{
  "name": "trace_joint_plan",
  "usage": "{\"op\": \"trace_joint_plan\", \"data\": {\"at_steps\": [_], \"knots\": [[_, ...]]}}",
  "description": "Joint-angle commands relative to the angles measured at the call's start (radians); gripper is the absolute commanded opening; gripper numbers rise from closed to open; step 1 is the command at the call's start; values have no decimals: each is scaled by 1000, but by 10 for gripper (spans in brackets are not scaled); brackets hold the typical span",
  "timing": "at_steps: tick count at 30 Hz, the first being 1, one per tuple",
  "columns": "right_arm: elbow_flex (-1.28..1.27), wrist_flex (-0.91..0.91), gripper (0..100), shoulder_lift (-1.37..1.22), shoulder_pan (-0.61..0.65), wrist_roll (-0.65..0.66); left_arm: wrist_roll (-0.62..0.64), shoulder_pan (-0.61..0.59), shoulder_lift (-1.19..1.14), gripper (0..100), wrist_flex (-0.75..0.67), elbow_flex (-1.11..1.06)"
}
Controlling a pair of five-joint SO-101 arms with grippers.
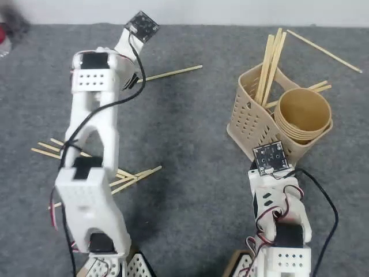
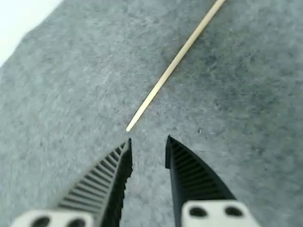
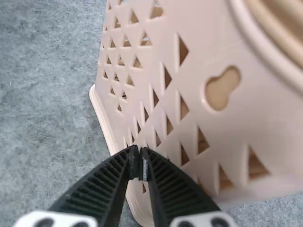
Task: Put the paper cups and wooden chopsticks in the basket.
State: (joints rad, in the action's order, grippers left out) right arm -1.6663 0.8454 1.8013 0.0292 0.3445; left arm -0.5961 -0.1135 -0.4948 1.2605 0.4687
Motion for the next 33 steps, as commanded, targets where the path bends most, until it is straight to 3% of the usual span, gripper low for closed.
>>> {"op": "trace_joint_plan", "data": {"at_steps": [1,13,16,19,23,27,30,33], "knots": [[-14,-16,8,13,-10,-3,-25,-5,-180,120,11,265],[-14,-19,8,13,-10,-3,-203,-23,-726,192,110,903],[-14,-19,8,13,-10,-3,-170,-46,-815,192,75,1046],[-14,-21,8,13,-8,-3,-60,-63,-861,156,64,1213],[-14,-19,8,13,-8,-3,78,-48,-878,3,-155,1185],[-14,-19,8,13,-8,-3,155,-3,-954,13,-419,1076],[-14,-19,8,13,-8,-3,129,37,-1005,12,-451,1040],[-14,-19,8,13,-8,-3,117,46,-1013,12,-397,1040]]}}
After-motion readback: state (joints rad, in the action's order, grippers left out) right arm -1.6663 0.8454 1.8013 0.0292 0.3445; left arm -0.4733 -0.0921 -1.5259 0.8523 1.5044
